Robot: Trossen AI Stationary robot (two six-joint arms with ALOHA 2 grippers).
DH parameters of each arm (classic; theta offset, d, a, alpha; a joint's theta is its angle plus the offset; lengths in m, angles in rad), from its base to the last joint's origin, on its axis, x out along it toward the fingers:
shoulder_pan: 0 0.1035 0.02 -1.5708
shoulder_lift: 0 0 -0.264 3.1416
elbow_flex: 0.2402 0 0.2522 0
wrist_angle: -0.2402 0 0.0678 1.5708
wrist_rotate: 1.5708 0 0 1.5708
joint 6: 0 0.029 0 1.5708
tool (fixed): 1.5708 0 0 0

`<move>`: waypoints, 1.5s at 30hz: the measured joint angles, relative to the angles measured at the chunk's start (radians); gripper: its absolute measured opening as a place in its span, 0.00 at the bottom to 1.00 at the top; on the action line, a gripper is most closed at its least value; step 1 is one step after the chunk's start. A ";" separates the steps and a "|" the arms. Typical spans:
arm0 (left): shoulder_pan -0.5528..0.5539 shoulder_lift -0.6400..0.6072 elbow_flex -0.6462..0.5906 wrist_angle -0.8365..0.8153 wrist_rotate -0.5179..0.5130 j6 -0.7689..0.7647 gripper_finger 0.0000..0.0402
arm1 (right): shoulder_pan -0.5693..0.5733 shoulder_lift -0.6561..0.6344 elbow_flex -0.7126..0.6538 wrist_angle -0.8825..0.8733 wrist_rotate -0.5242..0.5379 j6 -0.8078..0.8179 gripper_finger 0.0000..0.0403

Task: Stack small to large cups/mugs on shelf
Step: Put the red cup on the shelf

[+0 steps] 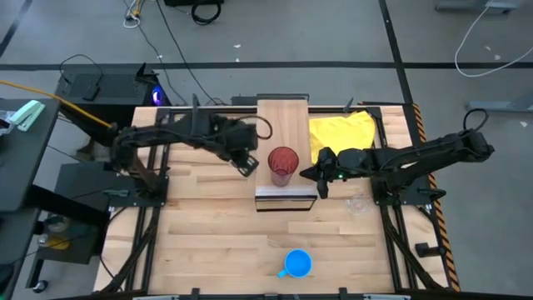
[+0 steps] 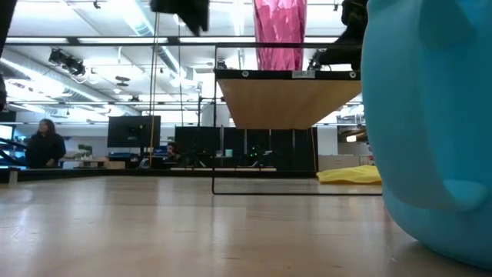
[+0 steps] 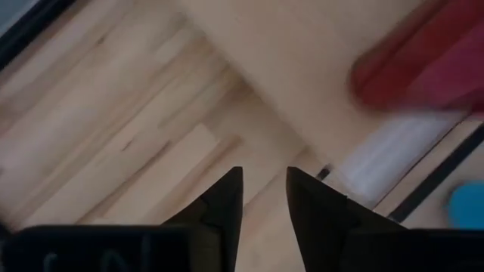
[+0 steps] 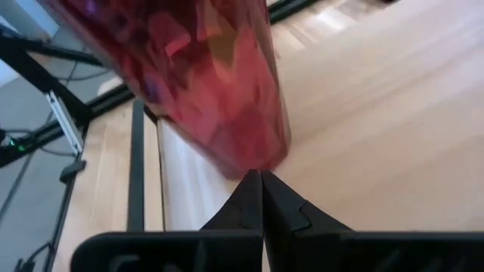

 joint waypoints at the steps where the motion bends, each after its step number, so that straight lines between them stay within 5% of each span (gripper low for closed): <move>1: -0.011 -0.010 -0.050 0.027 -0.003 -0.018 0.27 | -0.001 -0.006 0.000 -0.009 0.000 0.000 0.00; 13: -0.070 -0.088 -0.381 0.638 -0.063 0.050 0.22 | -0.028 -0.007 0.000 -0.020 -0.005 0.000 0.00; 45: -0.066 -0.081 -0.458 0.799 0.014 0.043 0.20 | -0.052 -0.007 0.000 0.027 -0.050 -0.027 0.00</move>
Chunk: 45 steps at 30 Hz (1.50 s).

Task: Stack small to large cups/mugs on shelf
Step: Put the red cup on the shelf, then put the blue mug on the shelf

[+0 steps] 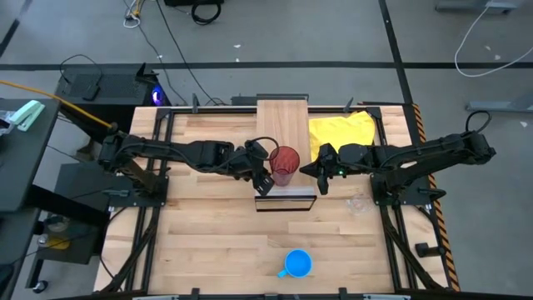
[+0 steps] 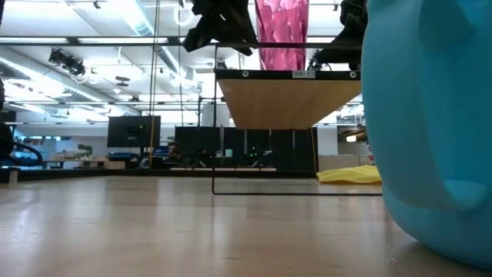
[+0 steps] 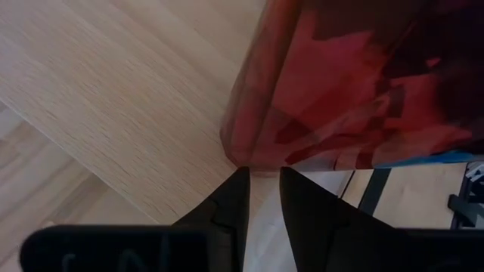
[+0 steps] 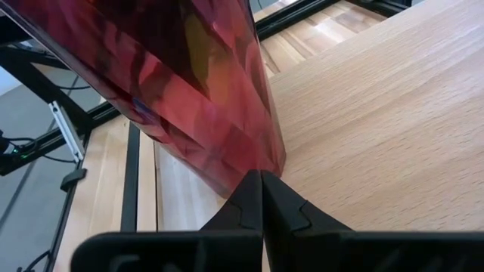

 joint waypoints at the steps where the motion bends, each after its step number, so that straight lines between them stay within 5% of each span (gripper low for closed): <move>1: 0.000 0.000 0.000 0.002 0.000 0.000 0.20 | 0.000 0.000 0.000 0.000 0.000 0.000 0.00; 16: 0.008 0.000 0.000 0.008 0.030 0.006 0.19 | 0.000 0.000 0.000 -0.001 0.000 0.000 0.00; 29: 0.001 -0.097 0.000 -0.280 0.029 -0.136 0.19 | 0.050 -0.178 0.001 -0.011 -0.124 0.228 0.01; 38: -0.065 -0.178 0.002 -0.377 -0.031 -0.135 0.19 | 0.293 -0.359 0.002 0.000 -0.103 0.578 0.01; 45: -0.133 -0.176 0.001 -0.535 -0.041 -0.134 0.17 | 0.624 -0.244 0.014 0.093 0.208 0.800 0.01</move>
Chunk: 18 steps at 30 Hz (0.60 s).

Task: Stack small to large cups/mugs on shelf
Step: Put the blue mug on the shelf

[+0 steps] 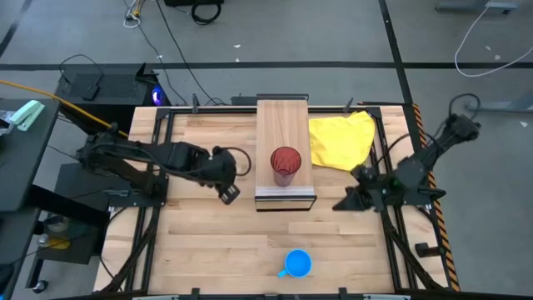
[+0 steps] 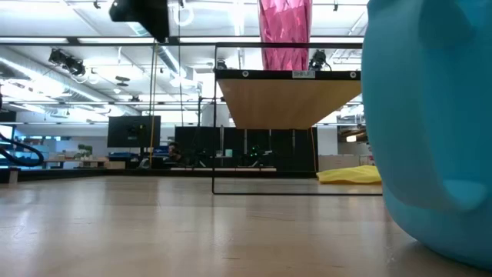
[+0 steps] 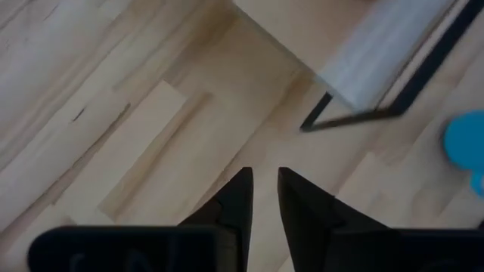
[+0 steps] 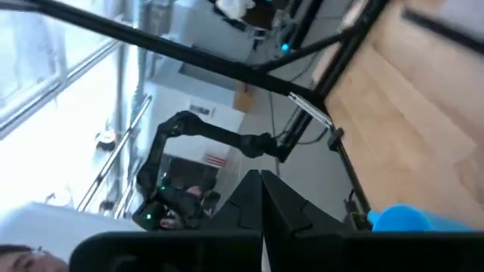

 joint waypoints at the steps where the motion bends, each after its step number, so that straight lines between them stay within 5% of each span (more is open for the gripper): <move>1: -0.012 0.000 0.000 -0.005 -0.008 0.000 0.17 | 0.036 0.029 0.016 0.001 0.046 0.024 0.01; 8: -0.091 0.000 0.000 -0.026 -0.039 0.034 0.17 | 0.175 0.288 0.282 -0.217 0.270 0.101 0.00; 18: -0.144 0.001 0.000 -0.024 -0.077 0.029 0.16 | 0.182 0.697 0.828 -1.169 0.159 0.360 0.01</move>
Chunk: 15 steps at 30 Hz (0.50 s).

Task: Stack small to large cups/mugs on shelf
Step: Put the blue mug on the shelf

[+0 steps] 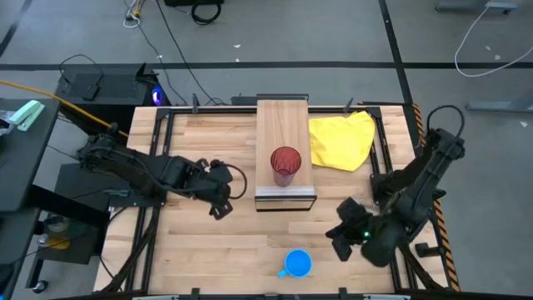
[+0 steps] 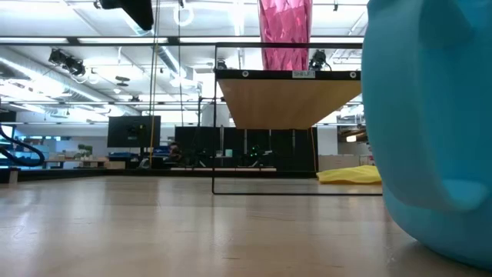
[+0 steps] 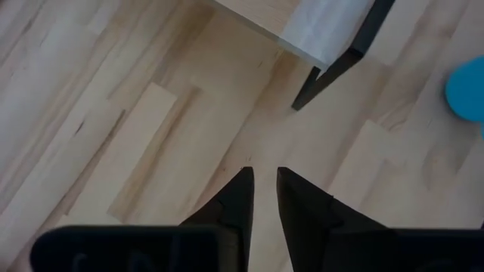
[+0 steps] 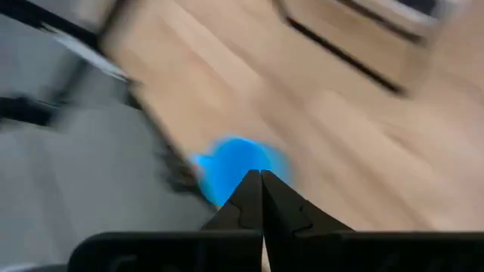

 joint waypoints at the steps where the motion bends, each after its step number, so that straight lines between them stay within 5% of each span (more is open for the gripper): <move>1: -0.001 0.000 0.000 0.001 0.000 -0.003 0.16 | -0.004 0.021 0.026 -0.068 -0.032 0.003 0.01; 7: 0.000 0.000 0.000 0.002 -0.001 -0.039 0.16 | -0.021 0.099 0.041 -0.106 -0.245 -0.029 0.01; 15: -0.026 0.009 -0.001 -0.003 -0.002 -0.131 0.17 | -0.059 0.183 0.024 -0.030 -0.249 -0.035 0.05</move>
